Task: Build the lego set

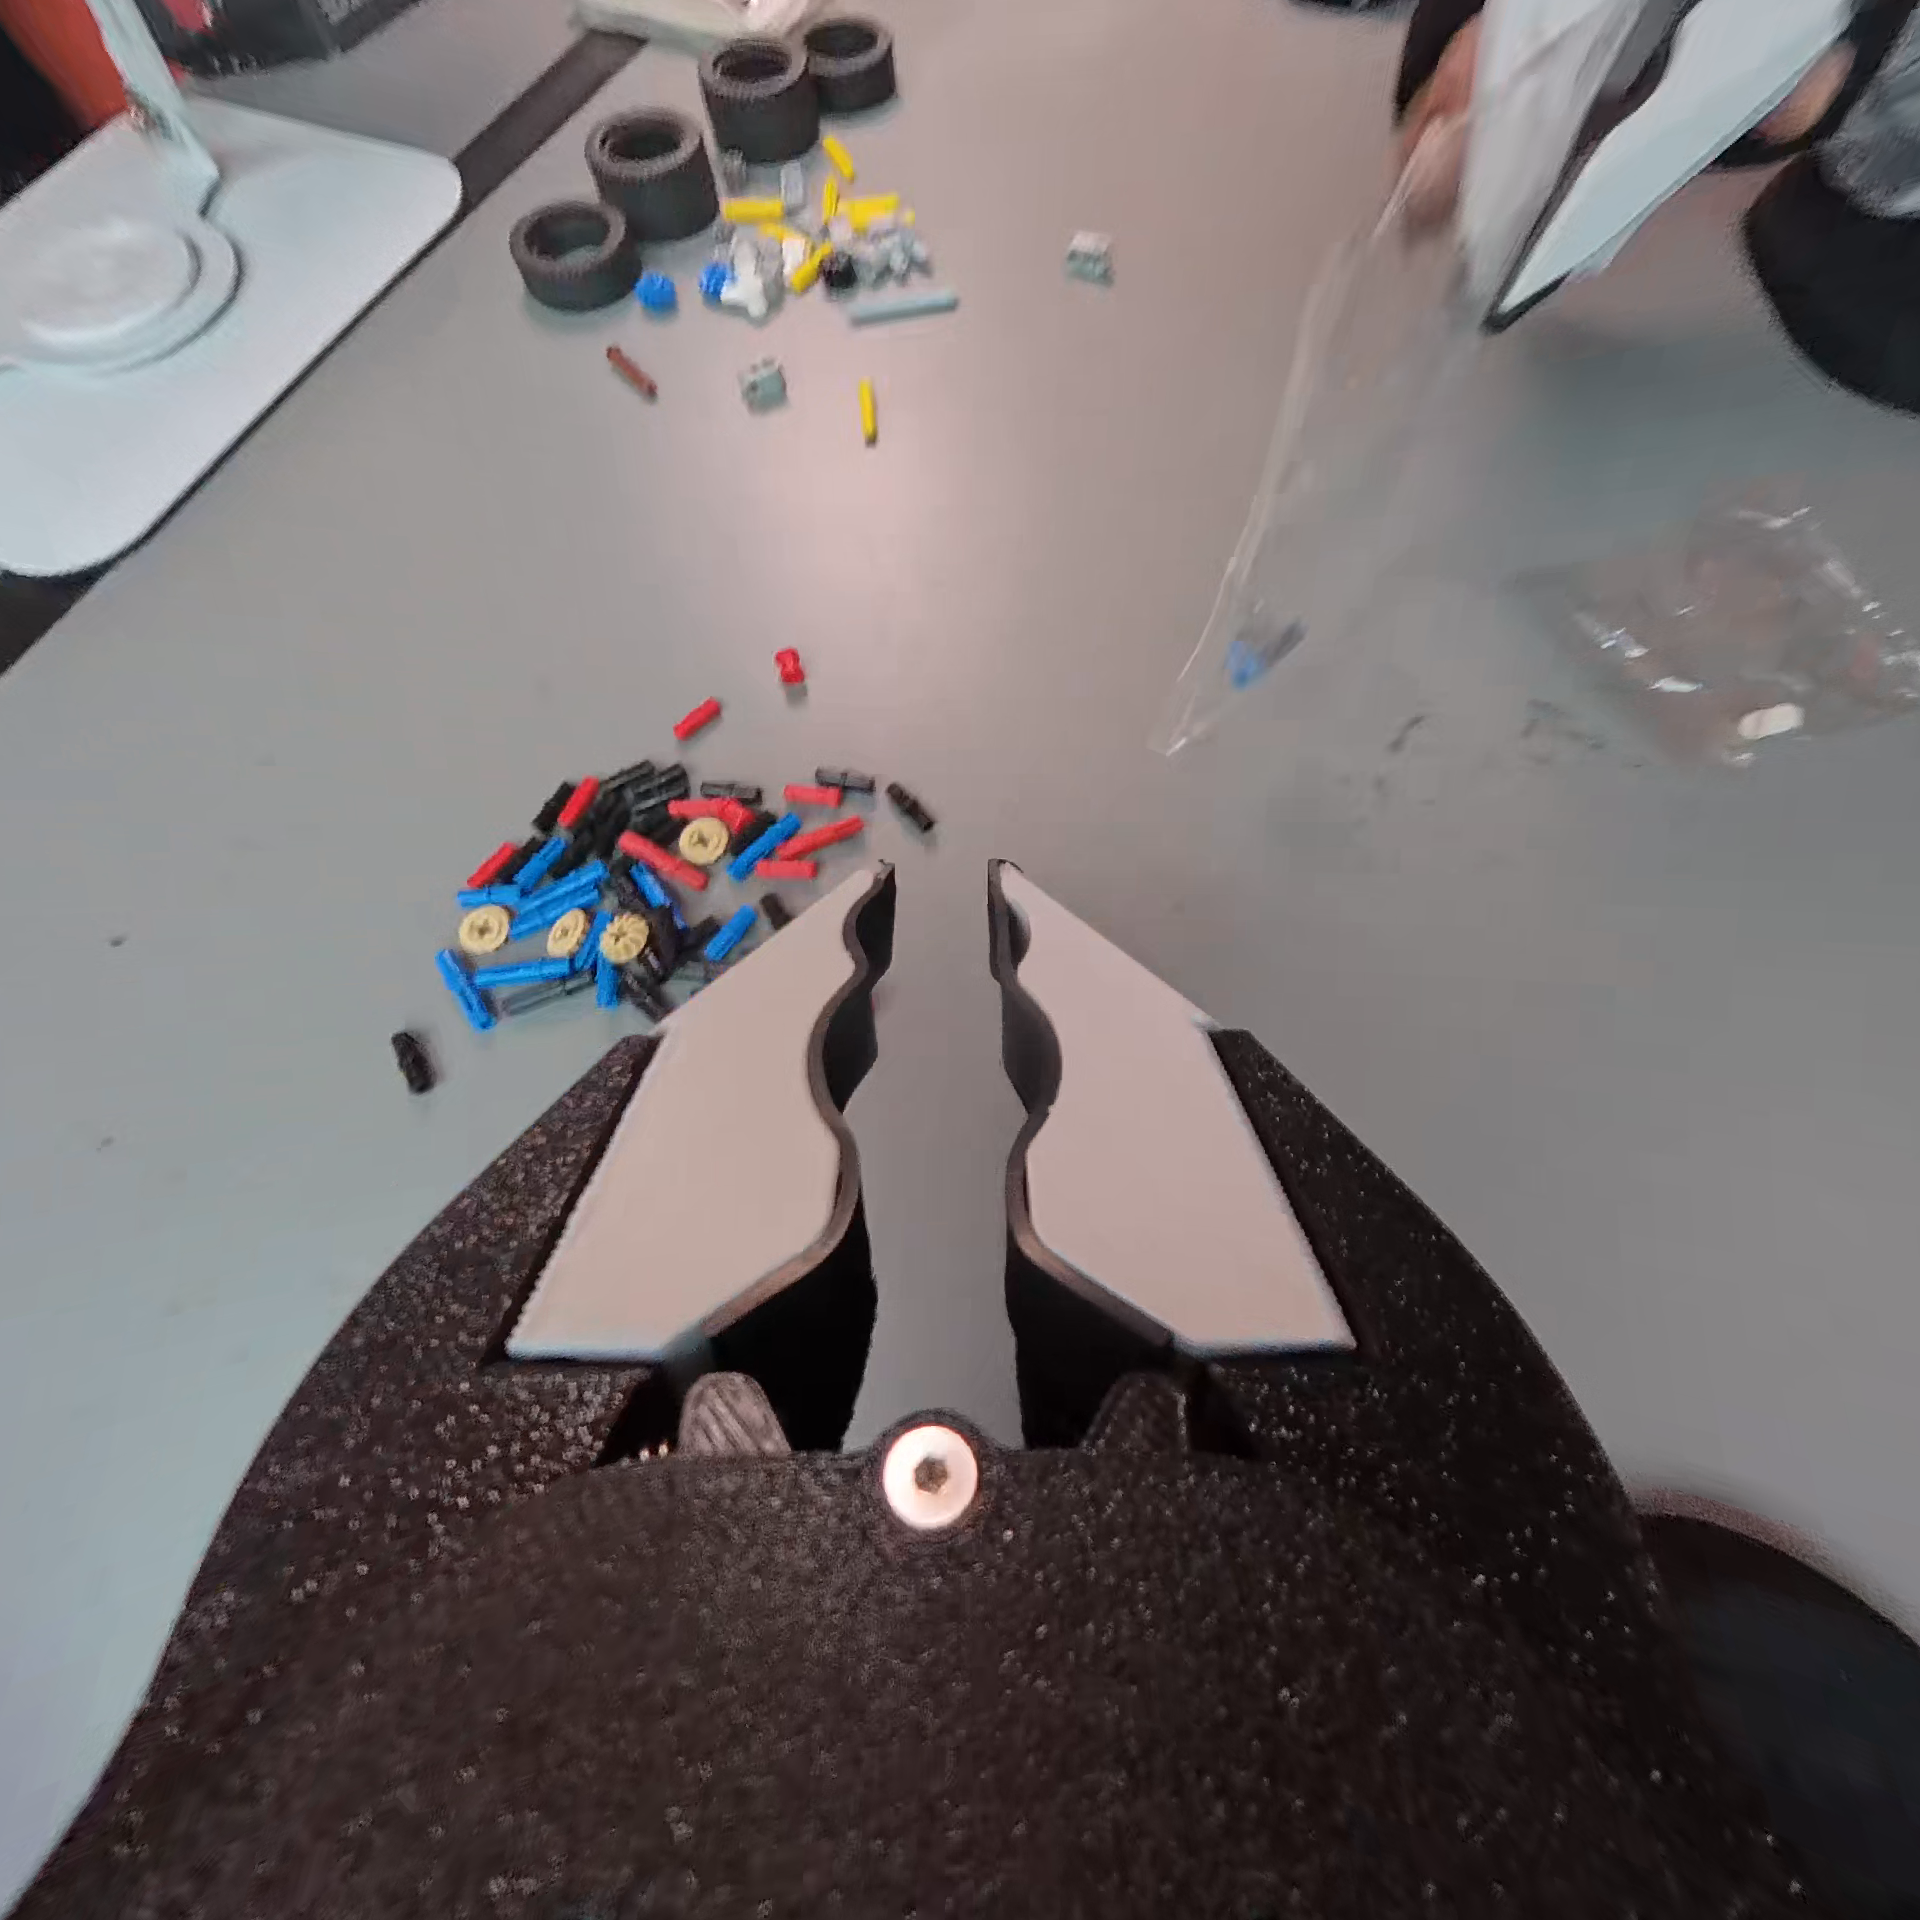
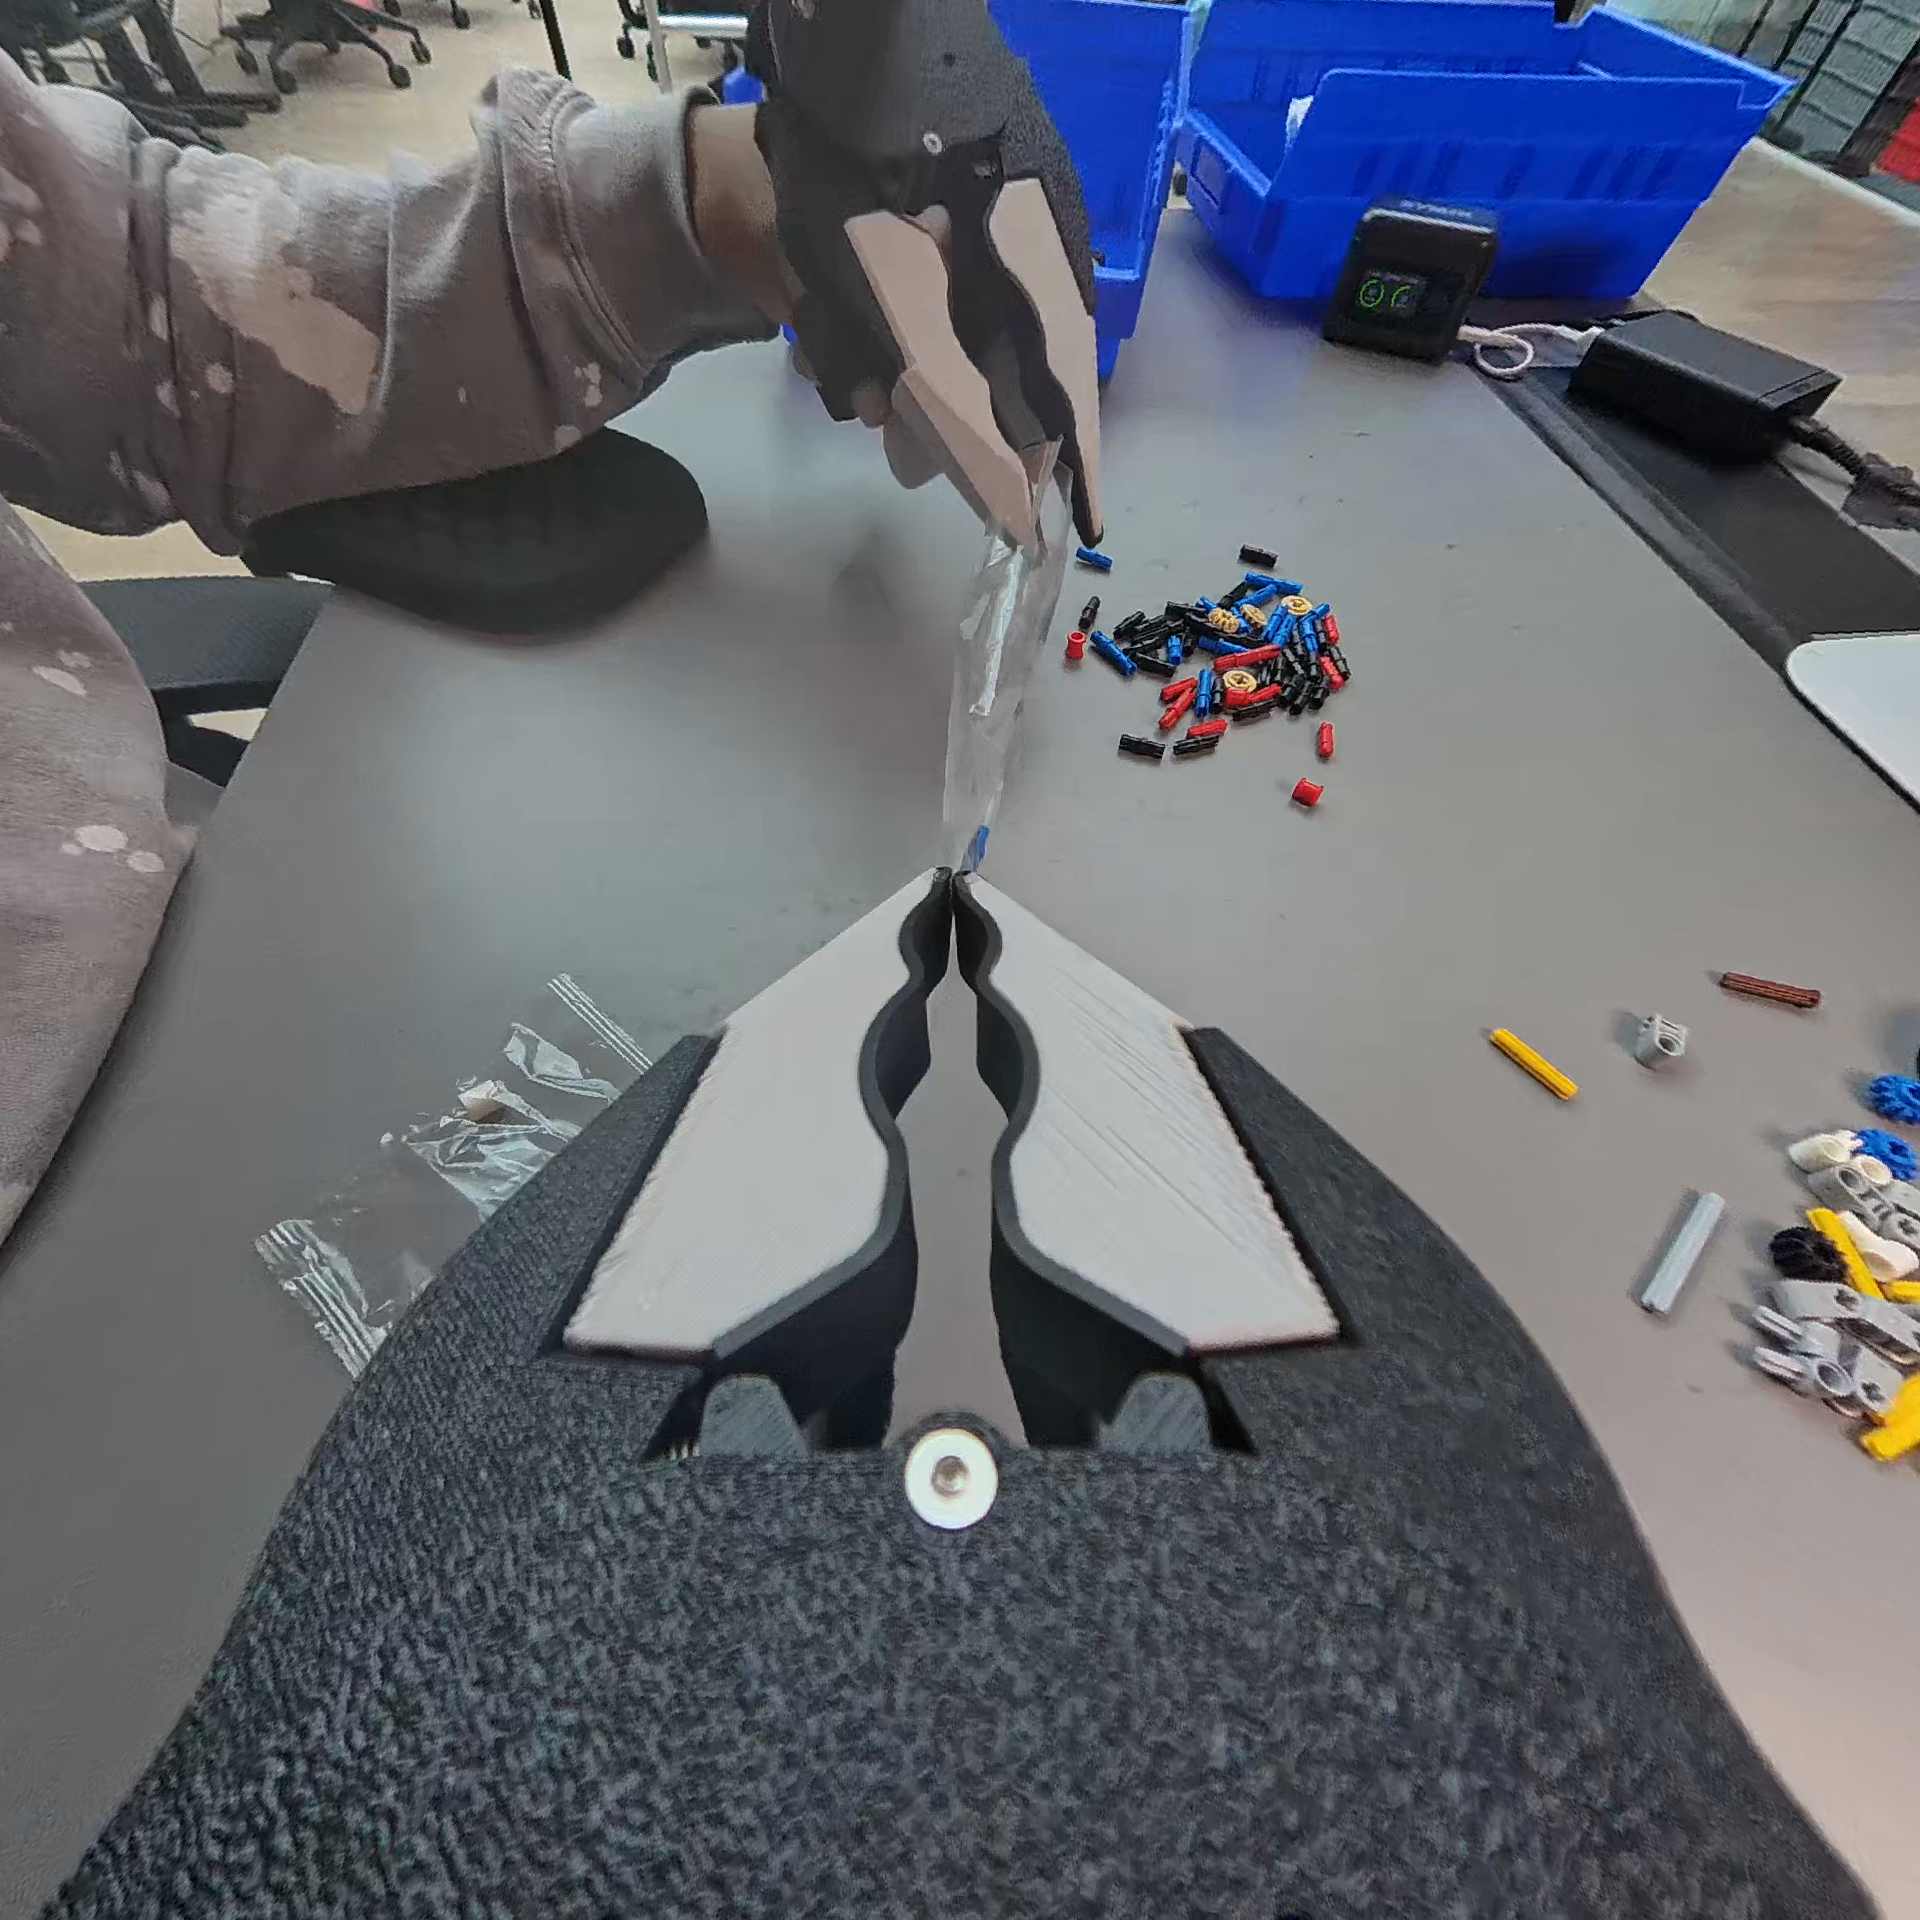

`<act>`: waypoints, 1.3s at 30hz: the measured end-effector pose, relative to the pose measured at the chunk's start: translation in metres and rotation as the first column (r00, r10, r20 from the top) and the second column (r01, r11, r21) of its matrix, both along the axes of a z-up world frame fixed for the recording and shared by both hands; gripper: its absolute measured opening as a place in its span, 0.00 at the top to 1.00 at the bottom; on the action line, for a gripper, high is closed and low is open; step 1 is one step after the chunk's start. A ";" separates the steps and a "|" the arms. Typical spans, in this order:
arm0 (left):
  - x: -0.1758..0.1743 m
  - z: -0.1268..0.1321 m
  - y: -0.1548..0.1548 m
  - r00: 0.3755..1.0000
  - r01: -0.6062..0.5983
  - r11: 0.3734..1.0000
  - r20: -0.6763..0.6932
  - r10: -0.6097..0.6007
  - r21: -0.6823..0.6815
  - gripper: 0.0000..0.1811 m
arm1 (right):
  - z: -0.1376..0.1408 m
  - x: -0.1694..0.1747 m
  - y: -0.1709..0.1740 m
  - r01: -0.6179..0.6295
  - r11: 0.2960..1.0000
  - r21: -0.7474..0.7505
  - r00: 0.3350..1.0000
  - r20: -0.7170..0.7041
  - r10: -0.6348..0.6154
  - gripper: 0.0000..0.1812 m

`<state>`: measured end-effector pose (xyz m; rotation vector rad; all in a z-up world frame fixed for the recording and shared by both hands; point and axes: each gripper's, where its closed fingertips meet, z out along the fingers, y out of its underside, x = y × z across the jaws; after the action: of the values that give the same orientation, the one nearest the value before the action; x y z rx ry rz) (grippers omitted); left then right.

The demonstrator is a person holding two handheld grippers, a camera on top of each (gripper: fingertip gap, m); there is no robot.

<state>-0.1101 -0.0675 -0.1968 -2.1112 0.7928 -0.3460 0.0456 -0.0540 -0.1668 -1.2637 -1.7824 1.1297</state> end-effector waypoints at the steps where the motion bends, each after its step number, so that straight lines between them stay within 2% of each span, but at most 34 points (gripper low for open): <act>1: -0.009 -0.012 0.002 0.998 -0.030 0.999 -0.050 0.028 -0.032 0.89 | 0.000 0.001 0.002 0.006 1.000 0.000 1.000 0.000 -0.006 1.00; 5: -0.022 -0.044 0.004 0.990 -0.076 0.990 -0.129 0.061 -0.121 0.87 | 0.000 0.003 0.006 0.017 1.000 -0.004 1.000 -0.002 -0.017 1.00; 12: -0.019 -0.049 0.006 0.988 -0.070 0.990 -0.144 0.052 -0.124 0.96 | -0.001 0.003 0.005 0.012 1.000 0.002 1.000 0.002 -0.012 1.00; 14: -0.012 -0.035 0.009 0.994 -0.054 0.996 -0.097 0.047 -0.073 0.96 | -0.001 0.002 0.004 0.016 1.000 0.008 1.000 0.000 -0.016 1.00; 18: 0.040 0.045 0.004 0.979 0.075 0.984 0.174 -0.104 0.162 0.96 | -0.005 -0.003 -0.003 0.003 0.999 0.049 1.000 0.013 -0.003 1.00; 20: 0.067 0.079 -0.006 0.948 0.139 0.957 0.246 -0.202 0.253 0.96 | -0.007 -0.006 -0.011 -0.020 0.998 0.053 1.000 0.024 0.018 1.00; 21: 0.077 0.087 -0.009 0.941 0.159 0.948 0.247 -0.229 0.274 0.96 | -0.008 -0.008 -0.014 -0.029 0.998 0.056 0.999 0.026 0.028 1.00; 24: 0.096 0.085 -0.016 0.939 0.226 0.938 0.196 -0.281 0.263 0.96 | -0.006 -0.010 -0.019 -0.042 0.997 0.061 0.999 0.021 0.041 1.00; 29: 0.102 0.069 -0.018 0.942 0.254 0.943 0.168 -0.292 0.216 0.95 | -0.005 -0.010 -0.022 -0.048 0.997 0.062 0.999 0.015 0.048 1.00; 33: 0.094 0.069 -0.016 0.948 0.229 0.949 0.172 -0.268 0.216 0.91 | -0.007 -0.010 -0.023 -0.053 0.997 0.058 0.998 0.018 0.052 1.00; 35: 0.077 0.071 -0.011 0.961 0.171 0.959 0.175 -0.213 0.226 0.89 | -0.007 -0.010 -0.020 -0.043 0.997 0.063 0.999 0.020 0.042 1.00; 37: 0.044 0.066 0.003 0.980 0.039 0.979 0.185 -0.077 0.201 0.89 | -0.006 -0.008 -0.014 -0.025 0.998 0.061 1.000 0.018 0.024 1.00; 39: 0.000 0.039 0.018 0.985 -0.130 0.985 0.126 0.116 0.112 0.89 | -0.006 -0.007 -0.007 0.000 0.998 0.057 1.000 0.015 -0.001 1.00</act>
<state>-0.1097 -0.0495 -0.1583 -1.9966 0.5952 -0.3463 0.0388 -0.0606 -0.1725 -1.2418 -1.8128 1.0644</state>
